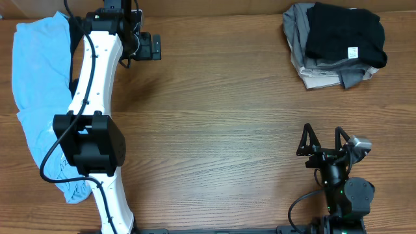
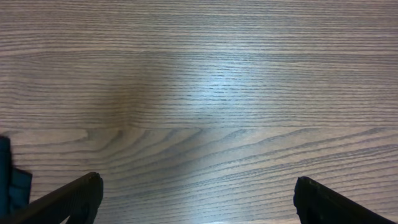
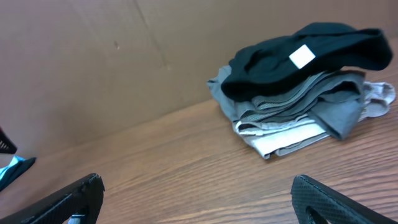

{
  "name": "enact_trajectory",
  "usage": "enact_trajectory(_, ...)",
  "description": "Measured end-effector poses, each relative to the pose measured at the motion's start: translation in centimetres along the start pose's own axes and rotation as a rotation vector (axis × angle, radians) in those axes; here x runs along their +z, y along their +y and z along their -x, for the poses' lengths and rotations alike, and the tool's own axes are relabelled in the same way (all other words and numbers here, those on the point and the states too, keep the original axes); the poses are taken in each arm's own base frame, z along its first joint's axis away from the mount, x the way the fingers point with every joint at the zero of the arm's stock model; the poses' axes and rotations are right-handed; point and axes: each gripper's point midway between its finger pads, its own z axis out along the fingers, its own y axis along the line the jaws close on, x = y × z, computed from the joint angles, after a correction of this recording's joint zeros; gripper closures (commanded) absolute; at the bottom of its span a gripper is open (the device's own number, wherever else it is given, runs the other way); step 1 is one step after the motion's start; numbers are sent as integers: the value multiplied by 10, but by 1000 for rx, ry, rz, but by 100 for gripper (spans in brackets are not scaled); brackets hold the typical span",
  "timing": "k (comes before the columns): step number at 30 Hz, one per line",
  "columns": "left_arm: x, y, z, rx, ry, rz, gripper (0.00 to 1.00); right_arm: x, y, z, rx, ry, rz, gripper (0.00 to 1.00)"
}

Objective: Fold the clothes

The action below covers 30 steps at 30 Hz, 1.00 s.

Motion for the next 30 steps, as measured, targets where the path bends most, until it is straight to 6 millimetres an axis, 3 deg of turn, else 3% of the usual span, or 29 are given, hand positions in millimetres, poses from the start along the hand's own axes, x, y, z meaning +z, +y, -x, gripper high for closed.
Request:
enact_trajectory(12, 0, 0, 0, 0, 0, 0, 0, -6, 7, 11, -12, -107, 50, 0)
enact_trajectory(17, 0, 0, 0, 0, 0, 0, 0, -7, 2, -3, -9, -82, 40, 0)
enact_trajectory(30, 0, 0, 0, 0, 0, 0, 0, -8, -3, -16, -4, -31, 21, 0)
